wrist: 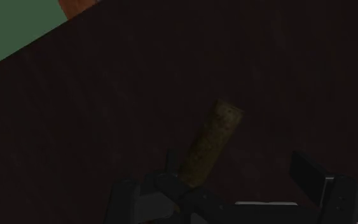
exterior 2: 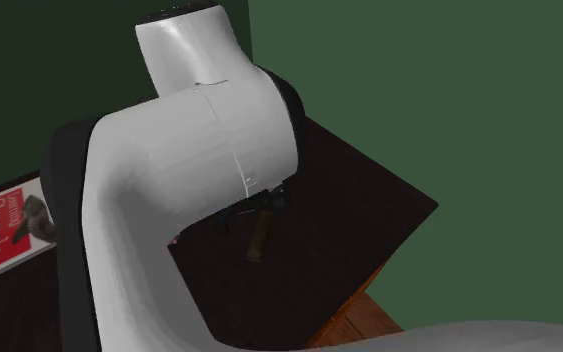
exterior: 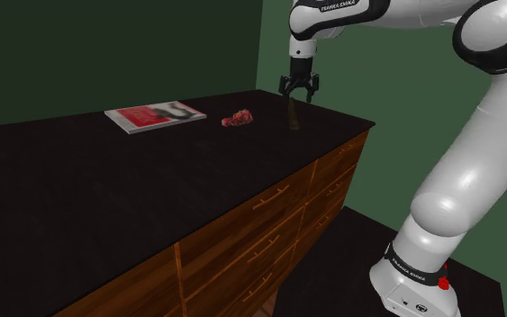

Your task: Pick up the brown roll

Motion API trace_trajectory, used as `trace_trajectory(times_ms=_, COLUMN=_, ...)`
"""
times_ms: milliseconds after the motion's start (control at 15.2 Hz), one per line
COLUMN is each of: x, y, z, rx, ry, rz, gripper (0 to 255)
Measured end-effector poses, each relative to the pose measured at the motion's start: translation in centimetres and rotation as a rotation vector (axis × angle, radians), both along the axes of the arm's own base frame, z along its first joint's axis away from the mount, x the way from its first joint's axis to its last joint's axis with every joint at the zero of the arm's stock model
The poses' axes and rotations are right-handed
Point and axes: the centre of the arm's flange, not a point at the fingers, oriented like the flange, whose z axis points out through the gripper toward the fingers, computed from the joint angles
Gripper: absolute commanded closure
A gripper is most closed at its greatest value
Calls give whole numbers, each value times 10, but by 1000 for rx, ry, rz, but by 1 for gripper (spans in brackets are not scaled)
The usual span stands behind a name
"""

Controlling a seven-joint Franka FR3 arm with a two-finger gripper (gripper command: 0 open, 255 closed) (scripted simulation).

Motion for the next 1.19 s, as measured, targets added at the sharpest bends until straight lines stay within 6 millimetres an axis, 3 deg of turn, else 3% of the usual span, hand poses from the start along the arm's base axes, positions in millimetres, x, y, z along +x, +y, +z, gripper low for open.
trace_trajectory(times_ms=396, x=54, y=-61, z=-19, rx=4, ry=-5, rz=-175, gripper=0)
trace_trajectory(times_ms=924, x=104, y=-153, z=-43, rx=8, ry=-12, rz=-407, gripper=0)
trace_trajectory(times_ms=1188, x=107, y=-164, z=-61, rx=8, ry=-13, rz=-434, gripper=0)
